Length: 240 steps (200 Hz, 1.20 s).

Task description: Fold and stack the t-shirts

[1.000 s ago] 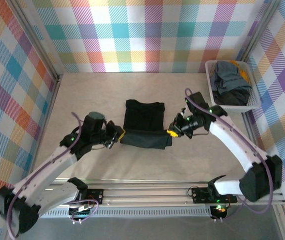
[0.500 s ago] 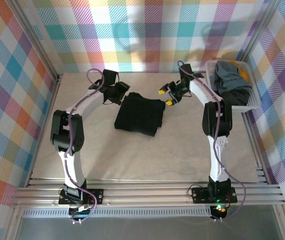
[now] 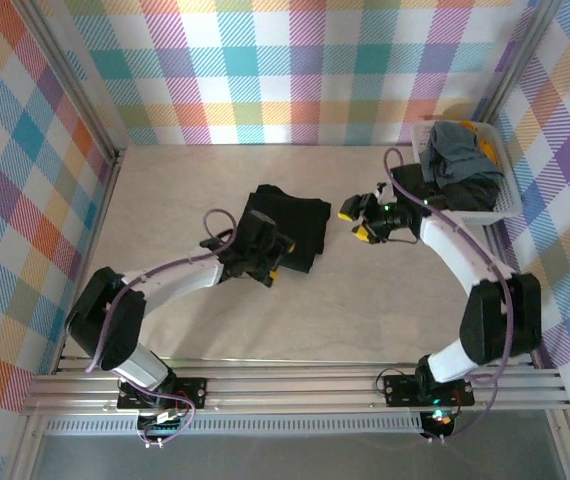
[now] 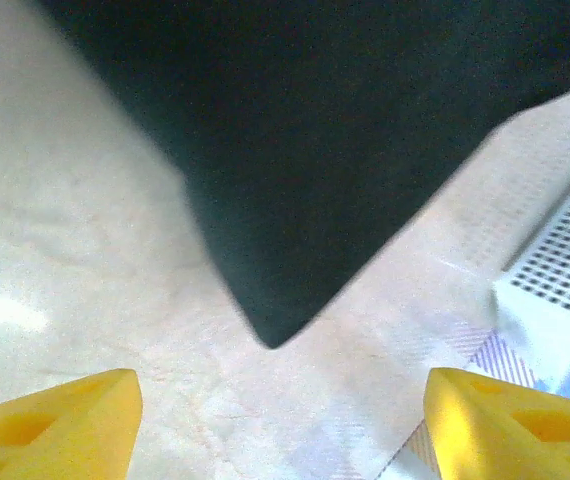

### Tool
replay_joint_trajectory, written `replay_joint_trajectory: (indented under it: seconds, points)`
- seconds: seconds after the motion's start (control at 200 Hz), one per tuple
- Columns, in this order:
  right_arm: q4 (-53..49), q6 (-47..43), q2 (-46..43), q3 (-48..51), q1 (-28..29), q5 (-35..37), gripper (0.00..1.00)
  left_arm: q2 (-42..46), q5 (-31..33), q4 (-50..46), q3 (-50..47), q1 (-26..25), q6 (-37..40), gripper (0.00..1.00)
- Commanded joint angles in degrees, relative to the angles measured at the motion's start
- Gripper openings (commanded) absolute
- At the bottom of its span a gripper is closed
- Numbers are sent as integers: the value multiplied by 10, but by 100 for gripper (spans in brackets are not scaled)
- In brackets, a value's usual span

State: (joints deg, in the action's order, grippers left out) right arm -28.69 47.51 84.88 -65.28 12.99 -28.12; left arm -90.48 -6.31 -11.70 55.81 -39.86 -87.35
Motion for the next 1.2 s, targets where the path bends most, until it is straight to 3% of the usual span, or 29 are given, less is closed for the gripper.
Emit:
replay_joint_trajectory:
  seconds: [0.0,0.15,0.215,0.25,0.335,0.435,0.575,0.67,0.785,1.0,1.075,1.195]
  points:
    - [20,-13,-35,39,3,-24,61,-56,34,87,-5,-8,-104,76]
    - [-4,-17,-77,59,3,-27,61,-149,61,165,30,-12,-121,74]
    - [-5,-12,-90,70,3,-28,61,-189,79,188,59,-11,-120,68]
    - [-2,-7,-97,78,3,-29,61,-209,87,192,74,-11,-121,59]
    - [-4,-1,-112,92,3,-28,61,-250,121,232,83,-9,-154,22]
    - [-19,-7,-127,96,3,-25,60,-269,162,254,83,9,-189,0]
    - [-39,-14,-148,101,3,-22,60,-246,180,256,62,80,-182,0]
    - [-47,-14,-161,109,3,-20,60,-227,152,254,55,150,-124,0]
    - [-48,-7,-173,122,2,-22,60,-231,74,270,64,251,-22,0]
    - [-40,-7,-186,129,3,-34,60,-308,-56,198,168,412,170,0]
    - [-25,-10,-186,128,3,-46,60,-360,-112,144,244,449,249,0]
    - [-16,-14,-180,123,3,-54,60,-410,-107,-25,373,474,396,0]
